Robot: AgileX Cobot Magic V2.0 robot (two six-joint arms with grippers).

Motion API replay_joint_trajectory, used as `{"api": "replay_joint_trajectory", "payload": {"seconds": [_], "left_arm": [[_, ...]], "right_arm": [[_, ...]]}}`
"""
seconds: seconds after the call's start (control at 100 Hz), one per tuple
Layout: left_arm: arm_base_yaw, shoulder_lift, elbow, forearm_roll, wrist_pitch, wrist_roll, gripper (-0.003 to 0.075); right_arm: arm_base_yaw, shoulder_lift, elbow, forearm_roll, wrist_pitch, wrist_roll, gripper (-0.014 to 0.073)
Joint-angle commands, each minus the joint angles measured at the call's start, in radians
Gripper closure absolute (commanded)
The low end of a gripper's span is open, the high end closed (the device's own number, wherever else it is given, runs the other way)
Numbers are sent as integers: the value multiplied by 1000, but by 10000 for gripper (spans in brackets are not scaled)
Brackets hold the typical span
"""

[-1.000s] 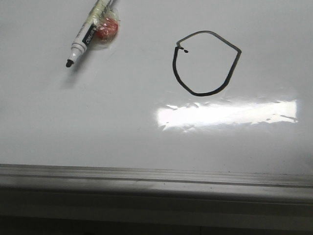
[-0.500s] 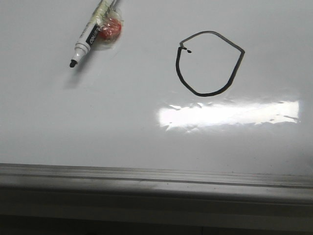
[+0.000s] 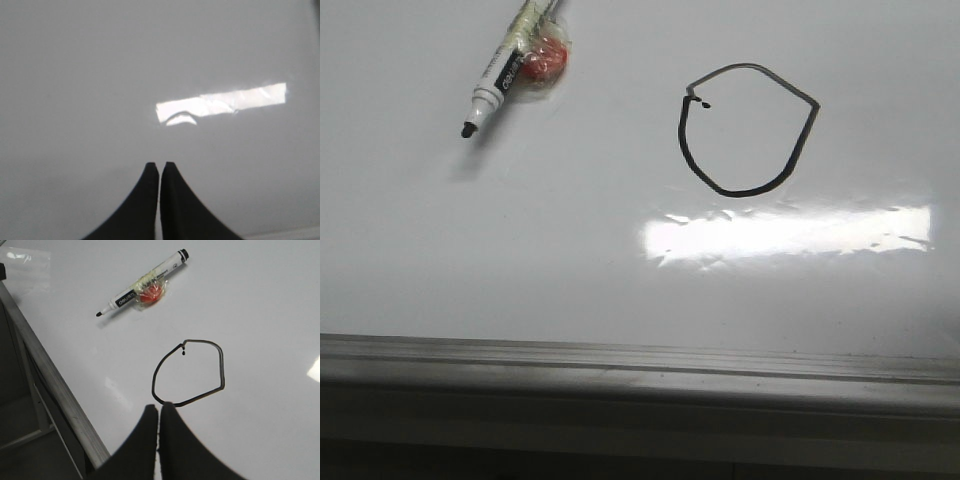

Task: Write number 0 on whiteboard

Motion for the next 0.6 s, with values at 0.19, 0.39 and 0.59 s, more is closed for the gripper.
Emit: {"api": "replay_joint_trajectory", "payload": {"seconds": [0.19, 0.39, 0.59], "left_arm": [[3, -36, 30, -2, 113, -12, 740], [3, -36, 30, -2, 113, -12, 740], [3, -36, 30, -2, 113, -12, 740]], "right_arm": [[-6, 0, -27, -45, -54, 0, 641], [-6, 0, -27, -45, -54, 0, 641], [-6, 0, -27, -45, -54, 0, 641]]}}
